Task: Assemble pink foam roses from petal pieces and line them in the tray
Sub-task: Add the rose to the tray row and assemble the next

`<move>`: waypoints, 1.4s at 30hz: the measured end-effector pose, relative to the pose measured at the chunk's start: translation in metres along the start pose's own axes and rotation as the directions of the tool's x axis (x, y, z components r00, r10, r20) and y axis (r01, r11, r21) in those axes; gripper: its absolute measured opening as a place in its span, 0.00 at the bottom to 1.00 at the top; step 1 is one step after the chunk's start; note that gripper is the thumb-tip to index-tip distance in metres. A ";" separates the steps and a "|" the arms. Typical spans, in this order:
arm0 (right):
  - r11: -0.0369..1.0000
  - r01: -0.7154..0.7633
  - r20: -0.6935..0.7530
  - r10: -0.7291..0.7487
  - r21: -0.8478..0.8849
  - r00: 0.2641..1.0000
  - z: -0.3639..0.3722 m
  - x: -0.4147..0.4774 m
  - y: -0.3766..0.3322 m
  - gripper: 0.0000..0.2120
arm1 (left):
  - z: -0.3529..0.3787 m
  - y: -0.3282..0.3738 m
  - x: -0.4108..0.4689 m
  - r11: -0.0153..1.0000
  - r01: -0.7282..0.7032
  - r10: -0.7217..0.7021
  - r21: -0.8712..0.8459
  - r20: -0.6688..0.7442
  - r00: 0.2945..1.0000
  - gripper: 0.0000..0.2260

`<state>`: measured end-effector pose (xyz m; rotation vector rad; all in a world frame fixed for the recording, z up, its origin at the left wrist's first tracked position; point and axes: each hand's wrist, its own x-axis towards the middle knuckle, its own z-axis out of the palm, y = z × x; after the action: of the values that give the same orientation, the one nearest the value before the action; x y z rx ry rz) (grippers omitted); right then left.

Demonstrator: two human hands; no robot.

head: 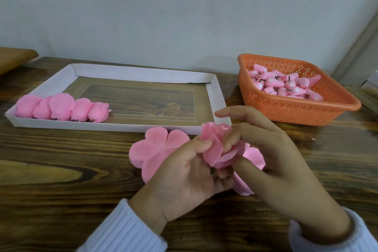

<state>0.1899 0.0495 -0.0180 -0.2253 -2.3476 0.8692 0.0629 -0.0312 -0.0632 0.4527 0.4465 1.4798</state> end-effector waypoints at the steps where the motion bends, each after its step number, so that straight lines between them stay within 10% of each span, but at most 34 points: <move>1: 1.000 0.009 -0.002 -0.009 -0.002 1.000 -0.001 0.000 0.000 0.15 | 0.001 0.000 0.000 1.000 -0.003 0.003 0.000 -0.009 1.000 0.12; 9: 0.998 0.014 -0.009 -0.015 -0.067 1.000 0.000 0.000 -0.001 0.04 | 0.001 -0.001 0.001 0.999 -0.035 0.035 0.015 -0.026 0.999 0.08; 15: 0.998 0.010 -0.055 -0.013 -0.063 0.998 -0.001 0.000 0.000 0.04 | -0.006 0.000 -0.002 0.983 -0.099 0.073 0.153 0.165 0.984 0.24; 42: 0.998 0.062 -0.077 -0.062 -0.002 0.995 -0.001 0.000 0.006 0.15 | 0.002 -0.006 0.003 0.939 -0.132 0.171 0.317 -0.100 0.980 0.19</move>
<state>0.1900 0.0552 -0.0212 -0.1816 -2.2712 0.8164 0.0696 -0.0281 -0.0648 0.6551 0.7653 1.5998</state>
